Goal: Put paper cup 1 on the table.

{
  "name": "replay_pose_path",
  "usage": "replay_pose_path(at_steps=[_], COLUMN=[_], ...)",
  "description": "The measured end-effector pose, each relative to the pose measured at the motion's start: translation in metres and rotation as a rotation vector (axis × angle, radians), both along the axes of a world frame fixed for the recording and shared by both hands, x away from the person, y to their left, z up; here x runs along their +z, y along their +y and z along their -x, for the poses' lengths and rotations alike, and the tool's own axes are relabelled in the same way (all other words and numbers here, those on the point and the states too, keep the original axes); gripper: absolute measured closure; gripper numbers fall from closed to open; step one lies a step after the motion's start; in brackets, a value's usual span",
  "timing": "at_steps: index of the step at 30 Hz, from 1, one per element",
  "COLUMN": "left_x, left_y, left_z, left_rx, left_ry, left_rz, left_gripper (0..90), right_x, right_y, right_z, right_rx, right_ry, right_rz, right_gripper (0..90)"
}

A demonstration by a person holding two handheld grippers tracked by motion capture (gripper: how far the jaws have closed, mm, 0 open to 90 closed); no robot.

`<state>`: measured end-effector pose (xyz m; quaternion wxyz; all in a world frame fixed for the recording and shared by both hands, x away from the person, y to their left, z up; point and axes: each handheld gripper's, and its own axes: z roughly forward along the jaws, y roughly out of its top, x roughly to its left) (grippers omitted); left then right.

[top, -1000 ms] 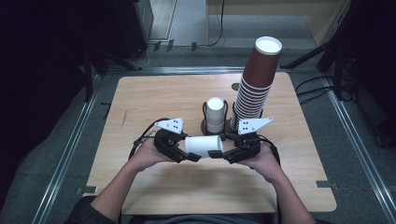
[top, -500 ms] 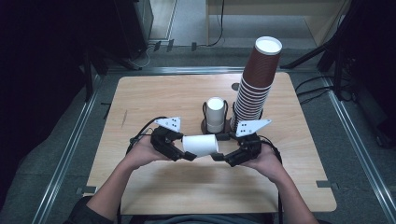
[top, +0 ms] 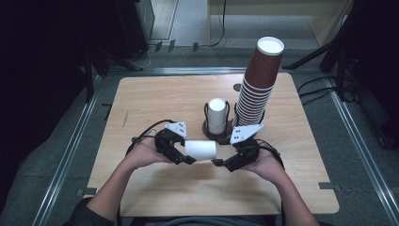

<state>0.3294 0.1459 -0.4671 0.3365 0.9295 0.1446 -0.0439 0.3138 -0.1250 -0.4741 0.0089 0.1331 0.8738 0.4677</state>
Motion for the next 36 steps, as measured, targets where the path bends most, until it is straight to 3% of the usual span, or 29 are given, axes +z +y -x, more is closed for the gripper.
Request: replay_pose_path(at_steps=[3,7,16,17,25,30,35,36], left_x=[-0.001,-0.002,-0.008,-0.009,-0.011,-0.013,-0.010,-0.009], left_y=[-0.002,-0.010,-0.022,-0.024,-0.030,-0.030,-0.029,-0.028], left_z=[0.000,0.001,0.005,0.006,0.008,0.010,0.010,0.009], left_rx=[-0.003,-0.028,-0.068,-0.083,-0.107,-0.122,-0.099,-0.096], left_ry=[-0.002,-0.008,0.007,0.008,0.025,0.024,0.008,0.007], left_rz=[-0.019,-0.080,-0.133,-0.148,-0.162,-0.172,-0.149,-0.143], left_gripper=[33.7,33.7,33.5,33.5,33.0,30.5,19.3,10.8], right_x=[-0.002,-0.005,-0.013,-0.015,-0.022,-0.025,-0.023,-0.022], right_y=[0.003,0.008,0.020,0.023,0.036,0.041,0.039,0.038], right_z=[0.000,0.000,0.002,0.001,0.005,0.009,0.009,0.008], right_rx=[0.007,0.018,0.060,0.073,0.129,0.172,0.179,0.177], right_ry=[-0.008,-0.008,-0.016,-0.033,-0.045,-0.079,-0.073,-0.069], right_rz=[0.025,0.055,0.127,0.140,0.218,0.254,0.240,0.226], right_gripper=[24.0,24.2,24.9,25.2,27.5,34.8,34.9,35.0])
